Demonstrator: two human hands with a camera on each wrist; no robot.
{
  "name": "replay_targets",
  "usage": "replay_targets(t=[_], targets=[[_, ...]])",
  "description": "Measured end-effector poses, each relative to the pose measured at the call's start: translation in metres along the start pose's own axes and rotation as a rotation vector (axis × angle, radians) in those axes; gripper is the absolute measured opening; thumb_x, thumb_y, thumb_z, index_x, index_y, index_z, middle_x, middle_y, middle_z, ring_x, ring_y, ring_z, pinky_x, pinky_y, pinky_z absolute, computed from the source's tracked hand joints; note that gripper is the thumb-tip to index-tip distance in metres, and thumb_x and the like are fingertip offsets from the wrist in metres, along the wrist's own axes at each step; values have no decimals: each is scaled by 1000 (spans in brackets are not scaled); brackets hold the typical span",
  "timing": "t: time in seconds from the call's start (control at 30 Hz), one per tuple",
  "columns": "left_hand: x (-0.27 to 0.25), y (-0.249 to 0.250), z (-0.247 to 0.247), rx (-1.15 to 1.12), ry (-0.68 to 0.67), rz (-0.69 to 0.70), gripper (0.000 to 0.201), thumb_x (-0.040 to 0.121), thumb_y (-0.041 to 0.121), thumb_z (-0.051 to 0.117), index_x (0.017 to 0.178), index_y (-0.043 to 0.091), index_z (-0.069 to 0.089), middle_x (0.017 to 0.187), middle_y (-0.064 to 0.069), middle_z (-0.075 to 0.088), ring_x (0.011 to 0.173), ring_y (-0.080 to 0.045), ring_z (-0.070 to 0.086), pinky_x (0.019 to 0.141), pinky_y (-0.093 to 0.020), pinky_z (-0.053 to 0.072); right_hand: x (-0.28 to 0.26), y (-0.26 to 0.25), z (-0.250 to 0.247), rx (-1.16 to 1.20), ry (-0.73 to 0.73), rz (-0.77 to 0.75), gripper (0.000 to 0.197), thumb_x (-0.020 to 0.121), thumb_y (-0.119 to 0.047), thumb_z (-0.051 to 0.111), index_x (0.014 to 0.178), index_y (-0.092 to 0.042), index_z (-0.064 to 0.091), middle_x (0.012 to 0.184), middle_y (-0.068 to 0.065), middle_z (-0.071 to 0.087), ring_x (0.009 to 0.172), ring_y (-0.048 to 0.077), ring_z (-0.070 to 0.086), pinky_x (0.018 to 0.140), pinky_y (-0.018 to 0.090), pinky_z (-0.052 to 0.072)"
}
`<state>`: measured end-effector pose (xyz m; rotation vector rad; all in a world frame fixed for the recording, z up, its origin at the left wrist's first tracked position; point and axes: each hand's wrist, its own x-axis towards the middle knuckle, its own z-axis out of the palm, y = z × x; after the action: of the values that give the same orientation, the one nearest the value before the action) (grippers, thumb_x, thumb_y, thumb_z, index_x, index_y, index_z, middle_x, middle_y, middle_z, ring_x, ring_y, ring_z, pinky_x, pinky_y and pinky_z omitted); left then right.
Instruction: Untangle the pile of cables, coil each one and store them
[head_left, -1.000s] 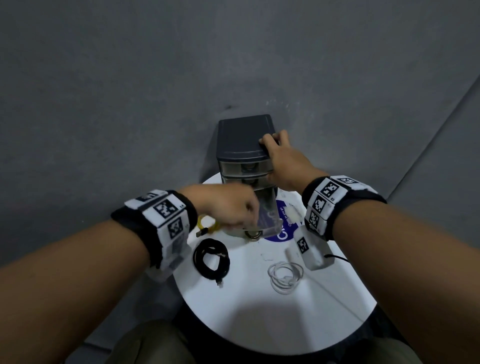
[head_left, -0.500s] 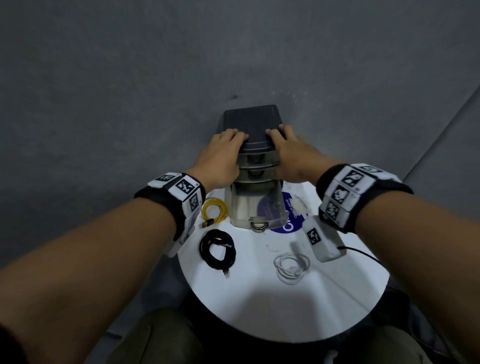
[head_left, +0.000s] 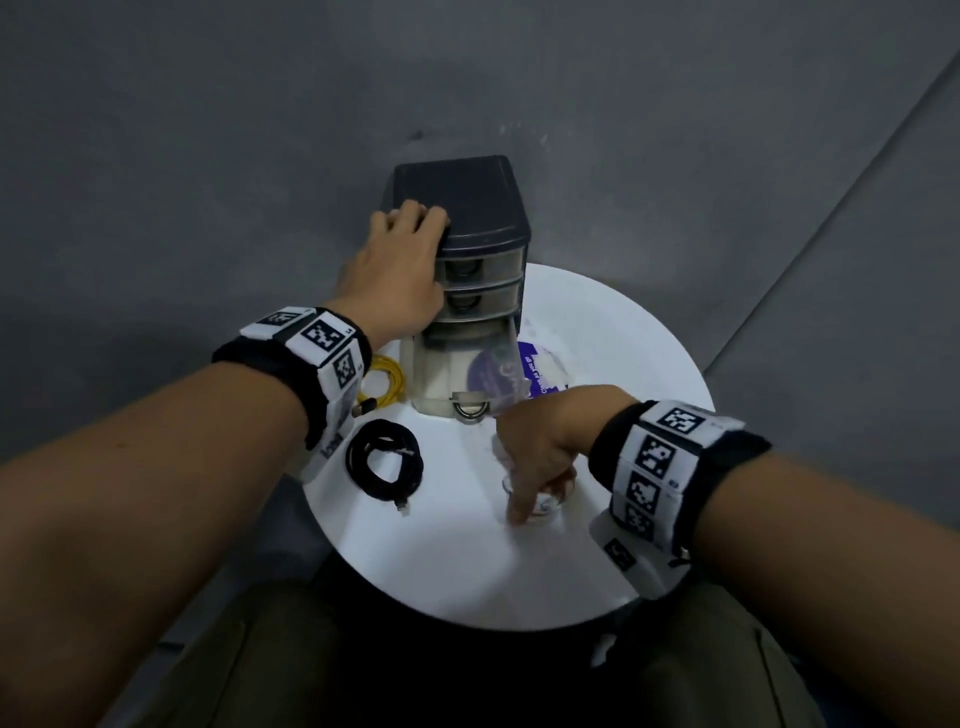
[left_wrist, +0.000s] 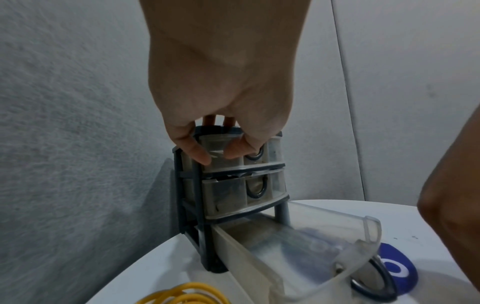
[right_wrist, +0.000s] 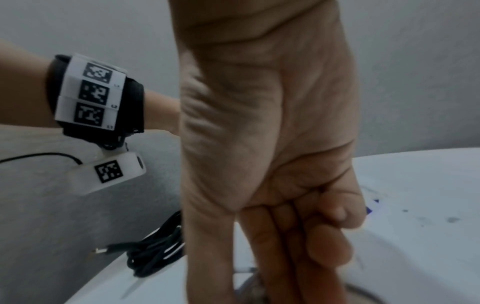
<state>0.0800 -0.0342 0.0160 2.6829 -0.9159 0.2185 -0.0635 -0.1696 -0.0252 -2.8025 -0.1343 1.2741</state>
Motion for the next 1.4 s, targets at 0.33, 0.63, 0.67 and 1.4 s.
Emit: replay_targets(t=[0.33, 0.63, 0.67, 1.4], targets=[[6, -3, -16, 7, -70, 10, 49, 87, 10, 54, 131, 25, 40, 130, -4, 40, 114, -35, 37, 83, -56, 50, -9, 11, -10, 206, 23, -154, 22, 75, -20, 80, 62, -13, 64, 55, -3, 59, 60, 18, 53, 62, 30, 44], [6, -1, -18, -34, -93, 5, 54, 85, 6, 55, 131, 28, 38, 130, -2, 39, 114, -34, 36, 82, -50, 49, -16, 24, -73, 274, 724, -185, 29, 84, -24, 75, 64, -19, 55, 66, 0, 59, 65, 18, 53, 62, 33, 42], [6, 0, -20, -35, -104, 6, 53, 85, 4, 55, 130, 27, 38, 131, -3, 39, 115, -35, 36, 81, -49, 47, -8, 19, -74, 162, 712, -167, 29, 84, -23, 74, 64, -20, 53, 66, -1, 57, 66, 21, 54, 62, 34, 43], [7, -3, -21, -48, -111, 14, 57, 85, 2, 54, 133, 28, 37, 134, -1, 37, 118, -33, 35, 78, -43, 44, 25, -5, -53, -229, 629, 25, 20, 88, -13, 55, 99, -4, 69, 99, 17, 70, 89, 37, 67, 67, 33, 42]])
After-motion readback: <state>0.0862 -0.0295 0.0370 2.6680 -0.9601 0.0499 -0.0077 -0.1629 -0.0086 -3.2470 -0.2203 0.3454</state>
